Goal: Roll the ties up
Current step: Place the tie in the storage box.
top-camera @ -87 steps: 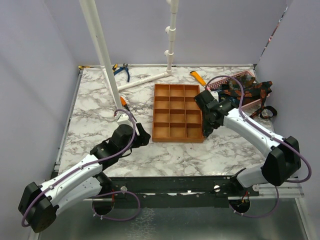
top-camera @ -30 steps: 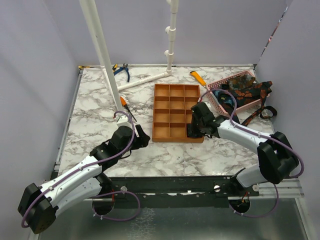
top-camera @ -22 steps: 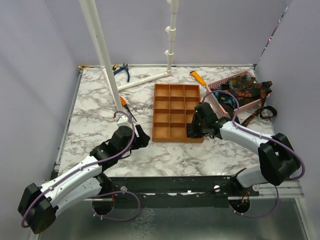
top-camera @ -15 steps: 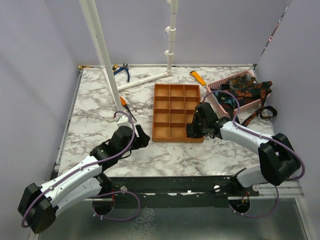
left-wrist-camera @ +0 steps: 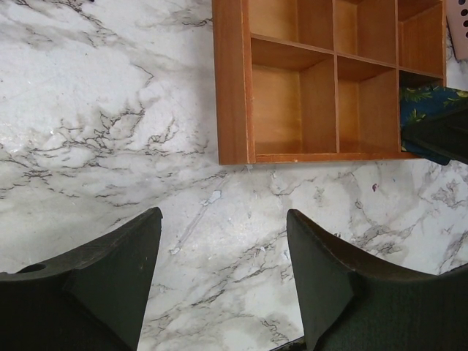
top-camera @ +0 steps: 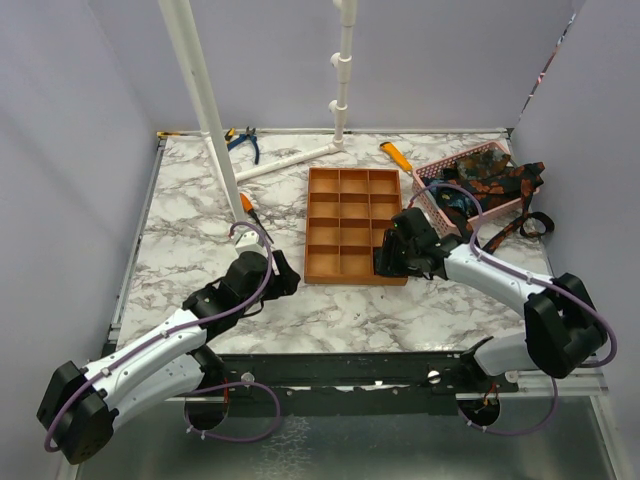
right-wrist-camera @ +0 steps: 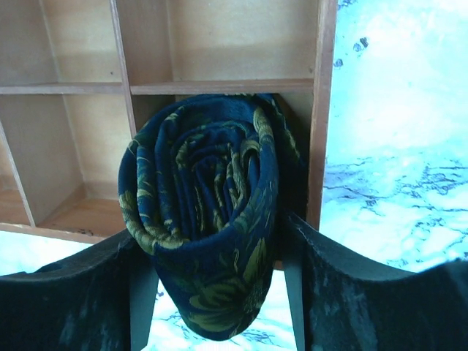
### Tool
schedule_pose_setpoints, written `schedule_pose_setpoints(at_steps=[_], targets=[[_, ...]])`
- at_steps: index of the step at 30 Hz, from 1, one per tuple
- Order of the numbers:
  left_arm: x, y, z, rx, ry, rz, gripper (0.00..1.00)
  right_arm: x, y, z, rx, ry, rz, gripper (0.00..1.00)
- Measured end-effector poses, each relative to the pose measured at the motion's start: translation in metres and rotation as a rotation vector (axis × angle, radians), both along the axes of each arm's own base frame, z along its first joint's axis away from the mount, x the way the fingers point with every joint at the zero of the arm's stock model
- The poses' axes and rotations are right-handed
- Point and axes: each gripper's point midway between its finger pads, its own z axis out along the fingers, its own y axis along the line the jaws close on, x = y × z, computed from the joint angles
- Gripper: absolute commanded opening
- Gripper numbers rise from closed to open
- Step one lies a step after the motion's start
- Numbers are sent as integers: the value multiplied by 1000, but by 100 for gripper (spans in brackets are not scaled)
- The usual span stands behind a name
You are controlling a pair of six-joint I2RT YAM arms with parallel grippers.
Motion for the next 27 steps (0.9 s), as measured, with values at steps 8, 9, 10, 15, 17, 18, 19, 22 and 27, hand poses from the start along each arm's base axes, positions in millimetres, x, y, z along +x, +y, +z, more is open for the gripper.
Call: schedule_pose_setpoints(at_steps=[8, 9, 10, 15, 17, 18, 19, 22, 27], targets=[[0, 0, -1, 3, 4, 0, 71, -9, -6, 18, -18, 6, 6, 75], [0, 0, -2, 4, 5, 0, 71, -8, -6, 22, -16, 1, 9, 76], [0, 0, -2, 5, 6, 0, 71, -7, -6, 27, -14, -5, 10, 76], [0, 0, -5, 13, 15, 0, 71, -2, -5, 41, -15, -34, 17, 73], [0, 0, -5, 14, 16, 0, 71, 0, -6, 43, -24, -43, 10, 68], [0, 0, -6, 14, 16, 0, 71, 1, -8, 43, -31, -46, 5, 65], [0, 0, -6, 14, 16, 0, 71, 1, -10, 42, -39, -49, 0, 61], [0, 0, -6, 14, 17, 0, 71, 4, -13, 42, -59, -57, -10, 54], [-1, 0, -5, 8, 17, 0, 71, 11, -14, 37, -86, -55, -16, 47]])
